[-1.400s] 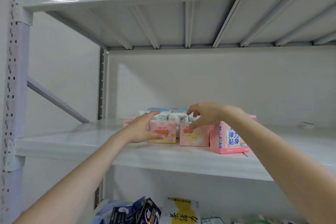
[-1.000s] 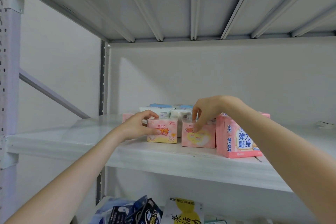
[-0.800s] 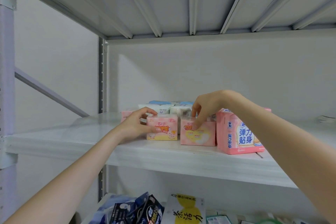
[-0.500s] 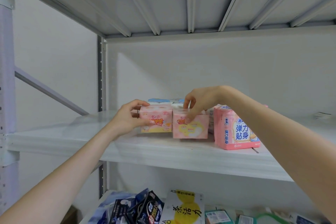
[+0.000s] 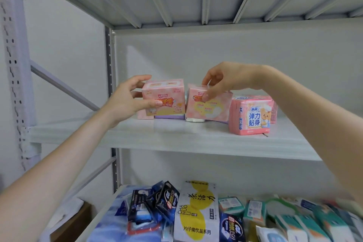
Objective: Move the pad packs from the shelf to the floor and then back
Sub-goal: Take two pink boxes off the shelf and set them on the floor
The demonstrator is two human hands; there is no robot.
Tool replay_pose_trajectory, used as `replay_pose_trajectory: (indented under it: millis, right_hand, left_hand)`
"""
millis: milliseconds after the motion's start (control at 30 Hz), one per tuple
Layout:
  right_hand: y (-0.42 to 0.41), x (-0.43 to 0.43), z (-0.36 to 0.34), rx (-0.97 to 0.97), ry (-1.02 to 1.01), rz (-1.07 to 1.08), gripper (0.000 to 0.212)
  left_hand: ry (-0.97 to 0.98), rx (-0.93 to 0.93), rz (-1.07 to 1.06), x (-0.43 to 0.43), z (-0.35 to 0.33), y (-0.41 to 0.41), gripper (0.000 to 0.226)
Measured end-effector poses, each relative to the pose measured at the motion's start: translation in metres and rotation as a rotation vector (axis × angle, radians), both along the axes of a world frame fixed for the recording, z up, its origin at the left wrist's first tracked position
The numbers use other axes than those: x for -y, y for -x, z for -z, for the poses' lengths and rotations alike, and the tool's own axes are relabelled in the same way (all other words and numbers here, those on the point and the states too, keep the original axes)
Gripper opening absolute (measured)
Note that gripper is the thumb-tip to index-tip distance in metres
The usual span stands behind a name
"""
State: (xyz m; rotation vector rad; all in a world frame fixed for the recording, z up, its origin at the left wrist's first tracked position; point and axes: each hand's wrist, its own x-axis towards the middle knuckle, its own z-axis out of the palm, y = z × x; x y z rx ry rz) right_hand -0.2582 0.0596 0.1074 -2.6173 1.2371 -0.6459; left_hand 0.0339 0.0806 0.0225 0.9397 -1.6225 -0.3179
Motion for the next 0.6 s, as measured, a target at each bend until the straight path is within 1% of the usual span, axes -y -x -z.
replay_pose_trajectory:
  millis: [133, 200, 267, 333, 433, 533, 600]
  right_hand:
    - [0.001, -0.042, 0.02, 0.102, -0.016, 0.017, 0.058]
    - [0.001, -0.063, 0.036, 0.15, -0.053, 0.032, 0.067]
    - [0.0, -0.08, 0.056, 0.177, -0.1, 0.061, 0.075]
    - [-0.003, -0.096, 0.081, 0.194, -0.155, 0.085, 0.077]
    - [-0.003, -0.119, 0.118, 0.21, -0.214, 0.123, 0.072]
    - [0.004, -0.137, 0.153, 0.22, -0.268, 0.168, 0.057]
    - [0.011, -0.149, 0.174, 0.219, -0.301, 0.177, 0.053]
  left_hand:
    - [-0.008, -0.015, 0.029, -0.033, 0.014, -0.006, 0.095]
    - [-0.035, -0.027, 0.048, -0.051, 0.027, -0.01, 0.094]
    - [-0.083, -0.016, 0.062, -0.069, 0.044, -0.012, 0.088]
    - [-0.135, -0.011, 0.081, -0.087, 0.065, -0.013, 0.08]
    - [-0.21, -0.005, 0.072, -0.109, 0.096, -0.01, 0.079]
    - [-0.294, 0.017, 0.061, -0.128, 0.122, -0.004, 0.08]
    - [-0.339, 0.034, 0.06, -0.143, 0.137, 0.002, 0.082]
